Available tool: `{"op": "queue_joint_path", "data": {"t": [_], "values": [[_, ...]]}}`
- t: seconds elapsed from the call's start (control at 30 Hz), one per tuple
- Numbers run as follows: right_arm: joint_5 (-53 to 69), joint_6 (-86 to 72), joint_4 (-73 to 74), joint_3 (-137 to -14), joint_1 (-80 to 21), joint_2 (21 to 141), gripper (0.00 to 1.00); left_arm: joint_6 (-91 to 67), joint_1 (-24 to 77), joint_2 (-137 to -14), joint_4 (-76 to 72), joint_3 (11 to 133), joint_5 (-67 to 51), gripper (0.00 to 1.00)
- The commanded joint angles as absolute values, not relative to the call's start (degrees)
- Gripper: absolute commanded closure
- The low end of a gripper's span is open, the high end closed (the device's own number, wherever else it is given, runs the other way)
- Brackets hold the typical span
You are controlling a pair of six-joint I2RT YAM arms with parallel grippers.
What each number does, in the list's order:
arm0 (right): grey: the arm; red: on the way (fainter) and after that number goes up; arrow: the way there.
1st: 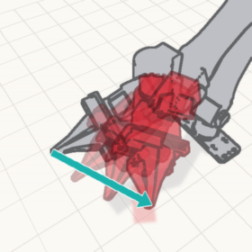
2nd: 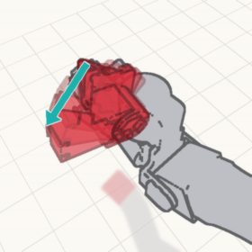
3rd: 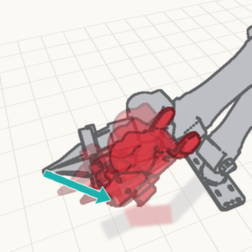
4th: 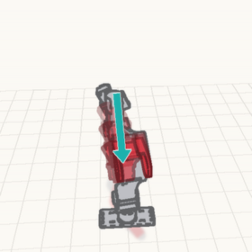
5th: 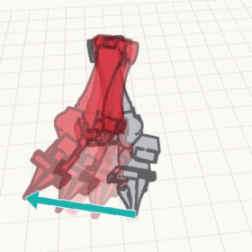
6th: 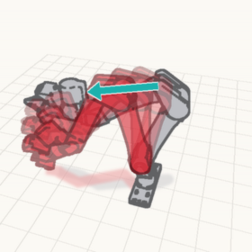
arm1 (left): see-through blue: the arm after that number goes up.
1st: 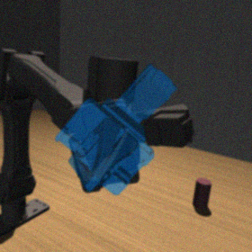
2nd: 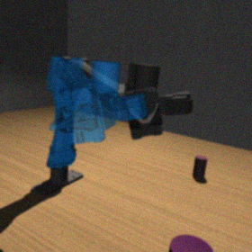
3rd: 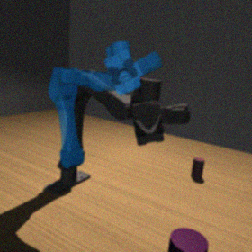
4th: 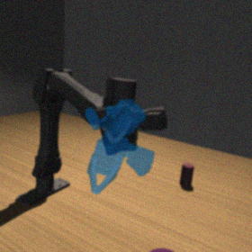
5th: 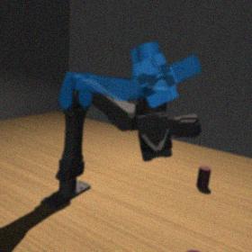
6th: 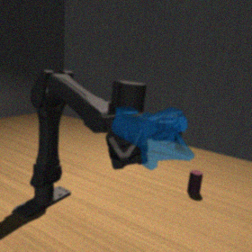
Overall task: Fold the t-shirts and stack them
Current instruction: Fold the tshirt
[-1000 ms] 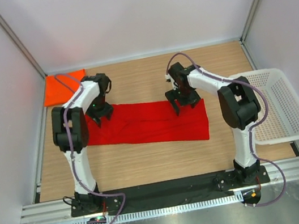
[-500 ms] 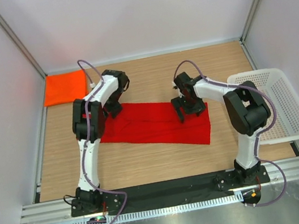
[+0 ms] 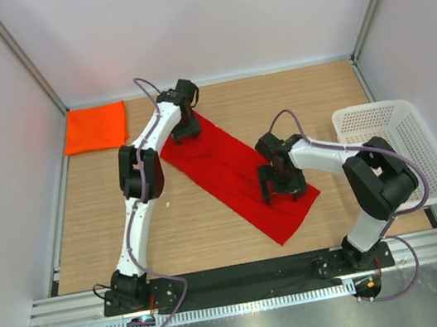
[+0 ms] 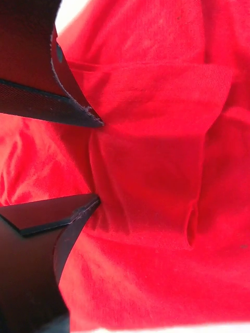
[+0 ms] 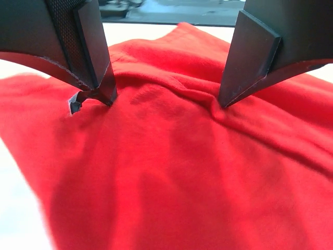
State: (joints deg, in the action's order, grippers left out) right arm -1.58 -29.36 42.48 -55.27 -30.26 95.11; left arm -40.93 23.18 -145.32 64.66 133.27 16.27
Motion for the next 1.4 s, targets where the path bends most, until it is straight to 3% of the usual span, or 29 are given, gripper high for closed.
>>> {"op": "queue_joint_path", "data": {"t": [0.0,0.07,0.2,0.33,0.47,0.9,1.2,1.37], "values": [[2.4,-40.4,41.3,-53.7,-35.0,97.4,0.13,-37.9,23.8,-154.3,46.0,134.5,1.4,0.44],[2.4,-44.4,40.3,-54.7,-37.0,98.5,0.13,-37.7,23.2,-156.0,44.0,136.9,0.4,0.43],[7.5,-52.5,36.1,-59.8,-41.8,103.4,0.13,-39.3,20.6,-158.4,32.7,137.6,-13.1,0.43],[11.1,-58.4,32.0,-64.7,-49.4,107.8,0.13,-39.1,19.2,-162.1,31.1,142.3,-19.5,0.43],[9.1,-57.9,32.9,-67.7,-50.8,108.7,0.12,-37.4,18.7,-161.5,30.4,142.3,-22.1,0.43],[4.1,-37.9,41.1,-73.2,-49.9,102.1,0.1,-35.8,17.7,-140.8,39.2,134.0,-22.6,0.41],[9.5,-38.3,40.7,-63.5,-48.8,89.4,0.09,-32.1,15.2,-129.8,50.7,133.6,-22.2,0.4],[3.7,-38.5,41.7,-58.3,-47.5,81.9,0.17,-30.7,18.4,-117.6,51.2,113.5,-15.9,0.44]]}}
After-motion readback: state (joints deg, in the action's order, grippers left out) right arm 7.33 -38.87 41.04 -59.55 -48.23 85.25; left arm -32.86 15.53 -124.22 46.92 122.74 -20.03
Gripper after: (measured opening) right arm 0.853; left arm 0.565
